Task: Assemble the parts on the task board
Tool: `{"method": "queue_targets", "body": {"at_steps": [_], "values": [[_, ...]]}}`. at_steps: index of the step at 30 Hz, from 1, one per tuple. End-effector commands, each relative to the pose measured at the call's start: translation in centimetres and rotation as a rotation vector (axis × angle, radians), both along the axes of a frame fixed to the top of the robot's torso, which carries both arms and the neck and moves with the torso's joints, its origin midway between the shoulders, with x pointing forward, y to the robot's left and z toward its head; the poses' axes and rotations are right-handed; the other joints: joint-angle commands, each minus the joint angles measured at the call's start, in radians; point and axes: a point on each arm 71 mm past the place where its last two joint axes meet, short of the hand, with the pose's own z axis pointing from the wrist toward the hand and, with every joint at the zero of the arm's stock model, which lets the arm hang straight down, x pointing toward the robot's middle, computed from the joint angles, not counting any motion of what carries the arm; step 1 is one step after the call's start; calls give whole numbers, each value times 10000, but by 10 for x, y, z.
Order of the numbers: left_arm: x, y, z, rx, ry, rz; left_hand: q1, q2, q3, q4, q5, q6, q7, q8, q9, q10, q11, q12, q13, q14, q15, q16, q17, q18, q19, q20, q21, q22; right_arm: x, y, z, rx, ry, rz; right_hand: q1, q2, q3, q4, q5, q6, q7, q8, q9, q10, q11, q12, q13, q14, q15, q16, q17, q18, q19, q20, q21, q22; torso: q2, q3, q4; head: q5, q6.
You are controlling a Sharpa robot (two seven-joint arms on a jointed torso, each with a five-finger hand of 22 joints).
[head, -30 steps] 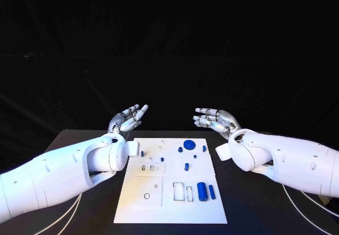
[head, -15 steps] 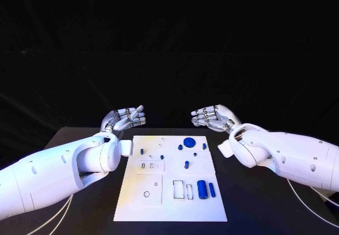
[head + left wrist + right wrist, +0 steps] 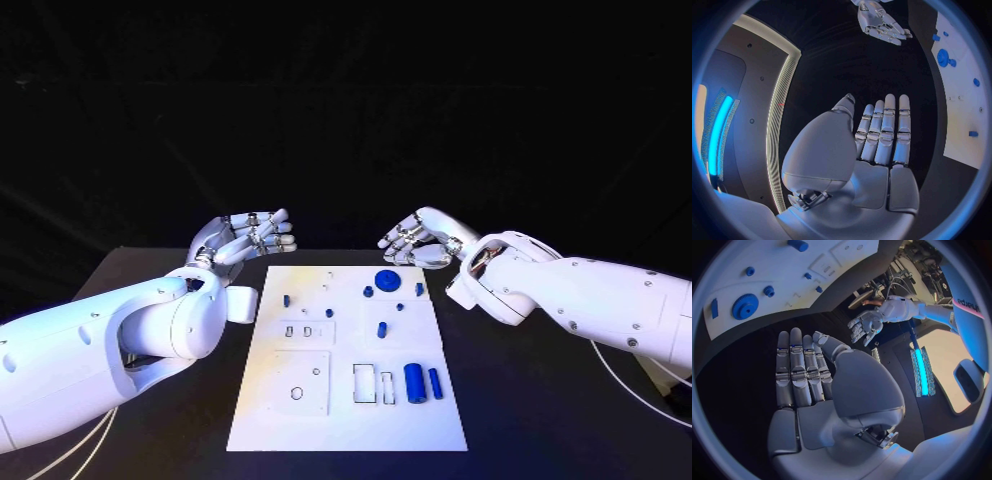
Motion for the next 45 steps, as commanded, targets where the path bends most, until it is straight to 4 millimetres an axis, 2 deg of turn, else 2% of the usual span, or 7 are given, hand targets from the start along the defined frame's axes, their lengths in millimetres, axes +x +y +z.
{"method": "queue_targets", "body": {"at_steps": [1,11,17,21,28,35,45], "values": [[-5,-6,7,-14,-206,-588,79,-22,-72,-7,-62,69,-23,-47,-12,74,-23,-69,-9,61,-4,-37,19,146,85,-21,50,5,0,4,2,-2532,-904,-89,41,-52,-221,39,14,118,-48,-12,10,188,-69,-59,12,333,-102,134,125,121,132,-83,296,177,371,-34,153,-88,20],[-12,-7,15,60,-303,-744,99,-71,-133,-4,-59,112,7,-152,-23,130,-3,-224,-13,120,4,-171,67,148,481,-195,269,65,-5,18,8,-4327,-1616,-196,-208,-484,-848,227,406,151,-122,-224,-20,-187,-159,-133,-2,2046,-488,1053,1069,141,1188,-542,1548,881,776,-74,327,-340,150],[-15,-9,18,59,-317,-814,97,-74,-156,6,-60,134,17,-195,-24,158,7,-285,-12,62,25,-275,69,118,464,-211,265,51,-7,24,7,-4867,-1613,-165,-238,-629,-1121,458,439,-1,-157,-328,-34,-668,-210,-58,58,2087,-567,2506,2303,130,1638,-700,2196,1291,951,-104,378,-440,205],[-16,-10,19,37,-335,-861,97,-73,-160,8,-59,139,20,-205,-24,164,11,-300,-12,50,31,-300,70,111,435,-206,250,41,-5,25,5,-5288,-1467,-133,-226,-671,-1279,668,498,-171,-216,-317,-28,-940,-190,12,114,2101,-610,4287,3591,121,1970,-736,2684,1626,1004,-119,422,-510,218],[-17,-10,21,19,-364,-883,99,-73,-166,9,-59,139,26,-221,-25,165,16,-321,-13,36,38,-328,71,106,406,-200,235,31,-3,28,1,-5803,-1335,-21,-65,-682,-1431,921,616,-295,-224,-304,-12,-1431,-145,190,165,2100,-535,8270,7432,51,2208,-707,3652,2603,1037,-124,458,-541,233],[-17,-10,22,15,-350,-907,99,-72,-171,12,-60,135,32,-236,-27,162,23,-341,-14,20,46,-356,70,103,382,-195,223,23,-1,29,0,-5905,-1357,-8,26,-662,-1451,1081,710,-258,-202,-286,0,-1609,-119,365,168,2075,-508,9845,8955,-143,2643,-672,4899,4243,1070,-133,487,-550,258],[-17,-11,22,7,-334,-943,100,-69,-173,13,-59,134,36,-246,-28,160,27,-354,-14,9,51,-374,70,102,368,-191,217,18,2,30,0,-5821,-1442,-27,50,-589,-1288,1231,873,-146,-149,-256,16,-1526,-98,521,158,2116,-478,10829,9920,-296,2991,-655,5826,5474,1108,-134,513,-525,258]]}}
